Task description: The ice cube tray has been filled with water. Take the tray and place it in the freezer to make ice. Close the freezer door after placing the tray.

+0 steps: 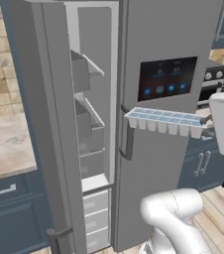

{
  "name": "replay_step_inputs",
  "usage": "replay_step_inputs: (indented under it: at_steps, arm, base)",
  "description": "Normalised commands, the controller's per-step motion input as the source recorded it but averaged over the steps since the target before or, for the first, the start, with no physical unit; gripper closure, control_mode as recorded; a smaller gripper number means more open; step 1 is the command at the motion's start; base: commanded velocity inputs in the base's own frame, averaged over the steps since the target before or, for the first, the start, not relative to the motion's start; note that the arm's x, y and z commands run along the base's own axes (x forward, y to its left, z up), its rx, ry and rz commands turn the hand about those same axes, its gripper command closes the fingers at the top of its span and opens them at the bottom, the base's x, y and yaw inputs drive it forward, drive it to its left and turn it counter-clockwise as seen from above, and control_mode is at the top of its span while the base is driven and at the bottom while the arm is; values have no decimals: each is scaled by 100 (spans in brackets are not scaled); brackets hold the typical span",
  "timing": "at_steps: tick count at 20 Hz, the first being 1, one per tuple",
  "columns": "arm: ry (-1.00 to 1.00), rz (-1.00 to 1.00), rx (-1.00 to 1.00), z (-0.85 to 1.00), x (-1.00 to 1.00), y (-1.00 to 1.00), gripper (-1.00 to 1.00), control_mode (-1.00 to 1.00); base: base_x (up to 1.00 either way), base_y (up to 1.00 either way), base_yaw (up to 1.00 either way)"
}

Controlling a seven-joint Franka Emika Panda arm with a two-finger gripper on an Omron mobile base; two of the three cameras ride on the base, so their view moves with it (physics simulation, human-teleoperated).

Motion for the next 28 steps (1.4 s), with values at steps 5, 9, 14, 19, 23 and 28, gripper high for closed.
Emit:
replay_step_inputs:
  at_steps: [5,9,14,19,23,28]
  arm:
    - [-6,0,0,8,-14,3,100,-100]
    - [-7,-3,0,33,-11,22,100,-100]
    - [0,-15,0,20,1,61,100,-100]
    - [0,-26,1,18,0,56,100,-100]
    - [0,-25,4,13,0,41,100,-100]
    - [-1,-9,3,14,0,21,100,-100]
  base:
    - [-2,6,2]
    - [0,0,0]
    - [0,0,0]
    - [0,0,0]
    - [0,0,0]
    - [0,0,0]
